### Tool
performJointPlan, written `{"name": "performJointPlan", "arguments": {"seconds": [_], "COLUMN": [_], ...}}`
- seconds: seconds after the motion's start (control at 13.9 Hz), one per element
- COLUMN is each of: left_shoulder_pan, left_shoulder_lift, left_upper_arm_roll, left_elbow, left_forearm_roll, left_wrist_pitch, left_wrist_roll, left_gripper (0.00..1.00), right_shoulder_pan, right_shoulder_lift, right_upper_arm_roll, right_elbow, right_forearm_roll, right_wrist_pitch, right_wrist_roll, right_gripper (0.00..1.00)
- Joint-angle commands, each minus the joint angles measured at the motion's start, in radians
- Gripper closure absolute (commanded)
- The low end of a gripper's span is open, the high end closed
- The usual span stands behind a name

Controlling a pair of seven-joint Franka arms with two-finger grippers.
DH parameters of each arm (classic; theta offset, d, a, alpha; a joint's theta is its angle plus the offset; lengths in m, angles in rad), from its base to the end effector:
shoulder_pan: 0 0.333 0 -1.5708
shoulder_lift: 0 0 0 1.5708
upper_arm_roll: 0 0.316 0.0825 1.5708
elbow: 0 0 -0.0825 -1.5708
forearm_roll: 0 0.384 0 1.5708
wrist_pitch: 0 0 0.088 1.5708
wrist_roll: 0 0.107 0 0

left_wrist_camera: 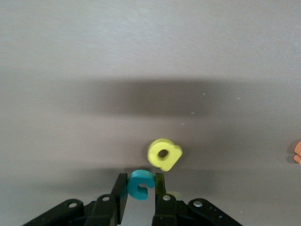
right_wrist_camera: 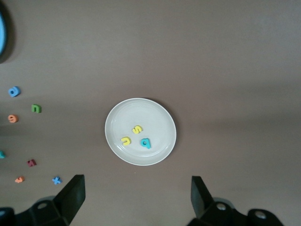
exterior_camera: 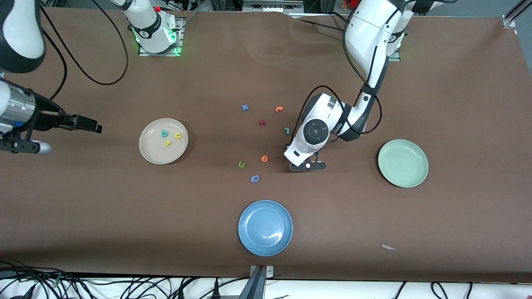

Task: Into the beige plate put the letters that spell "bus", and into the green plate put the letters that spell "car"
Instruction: 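Carry the cyan c into the green plate while the right gripper retracts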

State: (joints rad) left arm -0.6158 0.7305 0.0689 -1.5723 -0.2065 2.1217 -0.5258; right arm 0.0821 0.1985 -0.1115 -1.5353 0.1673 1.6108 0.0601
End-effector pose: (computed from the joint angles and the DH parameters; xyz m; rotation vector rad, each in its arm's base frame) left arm 0.5739 -0.3670 0.1982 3.1096 0.1392 -0.3325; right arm 0.6101 0.0049 0.5304 -2.9891 0.1579 0.1856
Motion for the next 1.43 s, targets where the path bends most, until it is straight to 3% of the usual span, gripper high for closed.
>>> {"name": "performJointPlan", "arguments": {"seconds": [0.0, 0.22, 0.43, 0.57, 0.86, 0.93, 1.0, 1.08, 1.15, 1.36], "left_shoulder_pan": [0.068, 0.212, 0.400, 0.474, 0.579, 0.587, 0.587, 0.587, 0.581, 0.547], "left_shoulder_lift": [-0.109, -0.143, -0.151, -0.160, -0.145, -0.138, -0.140, -0.146, -0.148, -0.172], "left_upper_arm_roll": [-0.003, 0.002, 0.012, 0.012, 0.012, 0.012, 0.012, 0.012, 0.009, -0.001], "left_elbow": [-0.009, -0.009, -0.009, -0.009, -0.012, -0.011, -0.009, -0.009, -0.008, 0.035], "left_forearm_roll": [-0.001, 0.010, 0.073, 0.168, 0.202, 0.206, 0.197, 0.200, 0.206, 0.196], "left_wrist_pitch": [-0.165, -0.297, -0.348, -0.350, -0.342, -0.341, -0.336, -0.333, -0.306, -0.282], "left_wrist_roll": [0.044, 0.173, 0.357, 0.446, 0.535, 0.535, 0.535, 0.532, 0.523, 0.408], "left_gripper": [1.00, 1.00, 1.00, 1.00, 1.00, 0.70, 0.28, 0.06, 0.00, 0.00], "right_shoulder_pan": [-0.059, -0.083, -0.099, -0.123, -0.125, -0.125, -0.124, -0.121, -0.120, -0.114], "right_shoulder_lift": [-0.077, -0.168, -0.211, -0.214, -0.229, -0.229, -0.229, -0.226, -0.225, -0.226], "right_upper_arm_roll": [0.076, 0.108, 0.121, 0.157, 0.167, 0.150, 0.116, 0.112, 0.110, 0.110], "right_elbow": [-0.046, -0.135, -0.144, -0.144, -0.141, -0.140, -0.141, -0.135, -0.135, -0.132], "right_forearm_roll": [-0.066, -0.181, -0.195, -0.195, -0.176, -0.170, -0.155, -0.128, -0.108, -0.098], "right_wrist_pitch": [-0.012, 0.009, -0.006, 0.000, 0.051, 0.051, 0.060, 0.060, 0.057, 0.051], "right_wrist_roll": [-0.009, -0.020, -0.055, -0.057, -0.057, -0.057, -0.054, -0.052, -0.054, -0.059], "right_gripper": [0.01, 0.01, 0.00, 0.00, 0.00, 0.00, 0.00, 0.00, 0.00, 0.00]}}
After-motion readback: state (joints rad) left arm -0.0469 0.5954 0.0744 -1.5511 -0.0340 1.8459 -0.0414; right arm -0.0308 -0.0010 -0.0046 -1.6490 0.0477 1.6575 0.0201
